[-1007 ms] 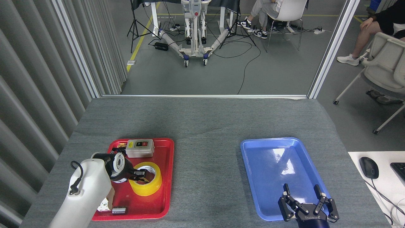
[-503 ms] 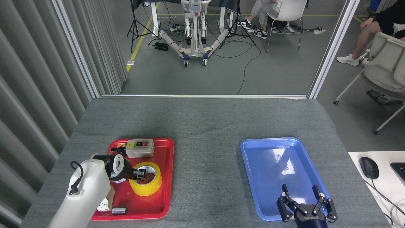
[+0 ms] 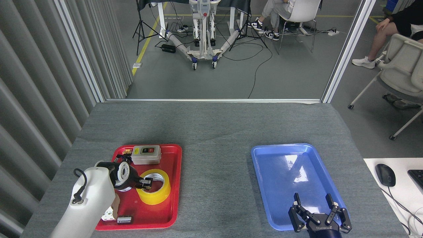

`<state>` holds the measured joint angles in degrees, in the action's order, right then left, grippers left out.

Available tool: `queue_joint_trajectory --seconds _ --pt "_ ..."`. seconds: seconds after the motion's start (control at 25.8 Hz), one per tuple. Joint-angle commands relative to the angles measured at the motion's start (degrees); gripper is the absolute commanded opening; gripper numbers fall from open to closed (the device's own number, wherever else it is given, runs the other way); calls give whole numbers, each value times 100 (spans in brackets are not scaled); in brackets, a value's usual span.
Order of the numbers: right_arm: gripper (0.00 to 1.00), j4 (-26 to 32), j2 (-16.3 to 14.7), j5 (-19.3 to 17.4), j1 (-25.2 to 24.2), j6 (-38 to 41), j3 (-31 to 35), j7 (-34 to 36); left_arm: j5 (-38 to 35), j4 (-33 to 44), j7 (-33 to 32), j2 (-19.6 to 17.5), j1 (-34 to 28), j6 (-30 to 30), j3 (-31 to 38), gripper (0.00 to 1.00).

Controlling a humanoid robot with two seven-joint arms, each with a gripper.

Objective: Place and move tape with both arms
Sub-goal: 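Lower the left gripper onto the tape rim and close it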

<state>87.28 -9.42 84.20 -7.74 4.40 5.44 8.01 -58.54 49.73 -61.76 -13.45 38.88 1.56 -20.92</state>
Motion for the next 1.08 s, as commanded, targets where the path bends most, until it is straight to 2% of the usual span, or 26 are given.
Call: queue_joint_trajectory --seconds 0.0,0.15,0.54,0.7,0.85,0.97,1.05 --pt "100 0 -7 0 9 -44 1 -1 0 -86 -3 0 32 90 0 41" --pt "100 0 -33 0 36 -106 27 7 0 -95 -3 9 41 125 0 28" --pt "100 62 -16 61 36 -97 -17 8 0 -297 -3 -9 181 319 0 28" --pt "100 62 19 123 53 -106 -26 7 18 -455 -64 -97 419 345 0 30" --pt "100 88 19 123 36 -97 -26 16 97 -798 -90 -220 744 706 9 30" --pt "100 88 11 123 36 -97 -26 25 150 -903 -337 -264 920 899 88 30" --pt "100 105 2 123 18 -97 -26 34 457 -868 -732 -360 920 934 299 29"
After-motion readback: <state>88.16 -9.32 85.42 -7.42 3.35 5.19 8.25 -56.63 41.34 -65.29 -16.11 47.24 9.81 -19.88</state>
